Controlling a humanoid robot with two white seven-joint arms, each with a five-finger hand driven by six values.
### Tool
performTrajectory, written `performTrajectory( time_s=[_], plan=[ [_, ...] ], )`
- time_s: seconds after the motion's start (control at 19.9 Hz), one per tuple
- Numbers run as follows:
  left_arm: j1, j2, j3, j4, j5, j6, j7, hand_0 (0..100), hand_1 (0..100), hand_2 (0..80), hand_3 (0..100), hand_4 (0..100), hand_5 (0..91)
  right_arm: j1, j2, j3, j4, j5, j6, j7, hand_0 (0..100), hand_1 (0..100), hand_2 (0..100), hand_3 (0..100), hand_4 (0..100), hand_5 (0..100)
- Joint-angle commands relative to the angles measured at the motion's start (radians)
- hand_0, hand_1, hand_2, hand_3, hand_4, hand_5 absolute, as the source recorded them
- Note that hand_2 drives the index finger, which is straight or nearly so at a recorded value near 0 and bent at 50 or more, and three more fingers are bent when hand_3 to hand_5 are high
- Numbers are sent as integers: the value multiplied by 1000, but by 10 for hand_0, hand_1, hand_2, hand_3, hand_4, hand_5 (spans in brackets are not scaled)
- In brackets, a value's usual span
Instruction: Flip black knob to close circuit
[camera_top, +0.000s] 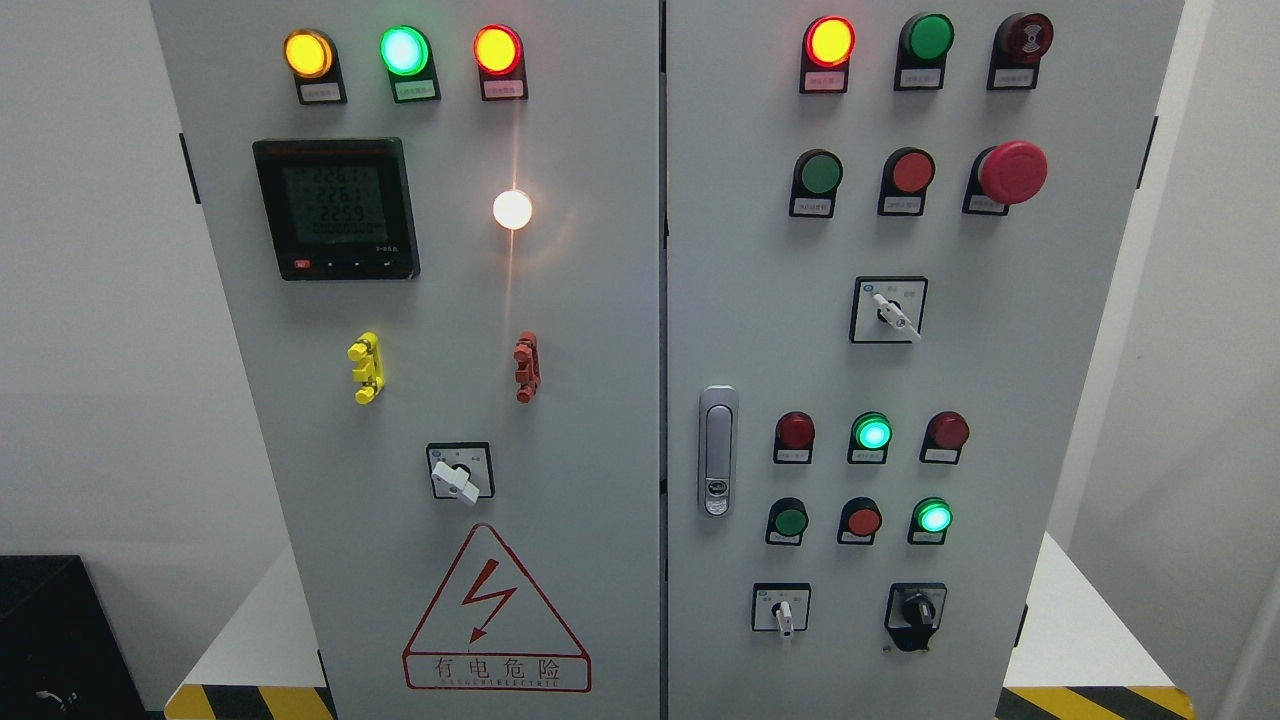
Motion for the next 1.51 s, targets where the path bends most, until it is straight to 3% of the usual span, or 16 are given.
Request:
performTrajectory(
  time_s=[0.0, 0.15, 0.25, 0.6, 1.46],
  plan=[
    [21, 1, 0, -23, 0, 0, 0, 120, 556, 0, 0, 0, 0, -68, 3, -2, -176, 40, 25, 28, 0, 0, 892, 1000, 883, 924],
    [21, 0, 0, -23, 0, 0, 0, 120, 556, 0, 0, 0, 0, -89, 9, 4, -184, 48, 84, 37, 0, 0, 892, 1000, 885, 926],
    [21, 0, 0, -23, 0, 0, 0, 120, 556, 0, 0, 0, 0, -97, 9, 10, -185, 51, 89, 39, 0, 0, 892, 1000, 886, 925],
    [21, 1, 0, -23, 0, 0, 0, 120, 556, 0, 0, 0, 0, -184, -3, 9, -185, 86, 127, 109, 0, 0, 893, 1000, 891, 926],
    [21, 1, 0, -23, 0, 0, 0, 120, 556, 0, 0, 0, 0, -295, -8, -5, -149, 103, 155, 148, 0, 0, 893, 1000, 891, 927]
  ],
)
